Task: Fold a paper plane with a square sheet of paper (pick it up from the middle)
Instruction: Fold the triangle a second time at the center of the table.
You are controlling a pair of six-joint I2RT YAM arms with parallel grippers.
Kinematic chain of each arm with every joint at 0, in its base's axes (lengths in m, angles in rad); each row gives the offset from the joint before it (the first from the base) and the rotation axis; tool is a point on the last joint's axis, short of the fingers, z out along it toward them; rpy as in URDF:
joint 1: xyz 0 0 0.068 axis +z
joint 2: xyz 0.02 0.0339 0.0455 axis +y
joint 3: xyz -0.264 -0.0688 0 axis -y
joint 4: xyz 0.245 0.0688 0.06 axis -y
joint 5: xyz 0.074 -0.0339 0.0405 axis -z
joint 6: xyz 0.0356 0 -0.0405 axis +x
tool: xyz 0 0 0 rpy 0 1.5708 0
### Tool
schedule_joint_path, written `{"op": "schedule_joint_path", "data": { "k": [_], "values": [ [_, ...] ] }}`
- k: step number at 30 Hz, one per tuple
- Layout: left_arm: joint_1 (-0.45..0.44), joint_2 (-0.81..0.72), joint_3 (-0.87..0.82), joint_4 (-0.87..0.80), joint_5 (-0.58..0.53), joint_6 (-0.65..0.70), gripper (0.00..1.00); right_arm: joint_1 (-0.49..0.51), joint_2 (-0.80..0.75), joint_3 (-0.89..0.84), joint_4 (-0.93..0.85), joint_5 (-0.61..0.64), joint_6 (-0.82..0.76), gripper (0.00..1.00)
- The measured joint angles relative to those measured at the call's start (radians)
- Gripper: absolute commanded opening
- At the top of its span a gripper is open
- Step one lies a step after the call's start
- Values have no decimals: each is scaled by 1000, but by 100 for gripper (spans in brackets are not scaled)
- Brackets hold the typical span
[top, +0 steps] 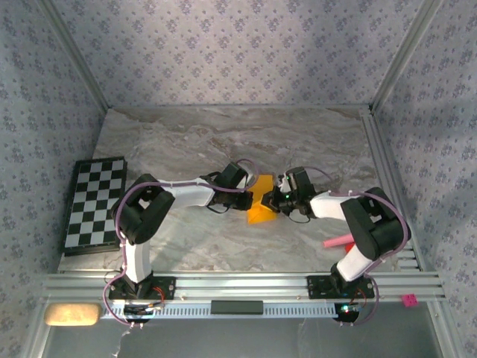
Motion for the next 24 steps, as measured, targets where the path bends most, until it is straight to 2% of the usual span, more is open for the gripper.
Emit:
{"op": "schedule_joint_path", "data": {
  "k": [6, 11, 24],
  "values": [
    [0, 0, 0, -1, 0, 0, 5, -22, 26, 40, 0, 3, 0, 3],
    [0, 6, 11, -11, 0, 0, 6, -33, 74, -8, 34, 18, 8, 3],
    [0, 14, 18, -6, 4, 0, 6, -98, 63, -17, 32, 5, 15, 5]
  ]
}}
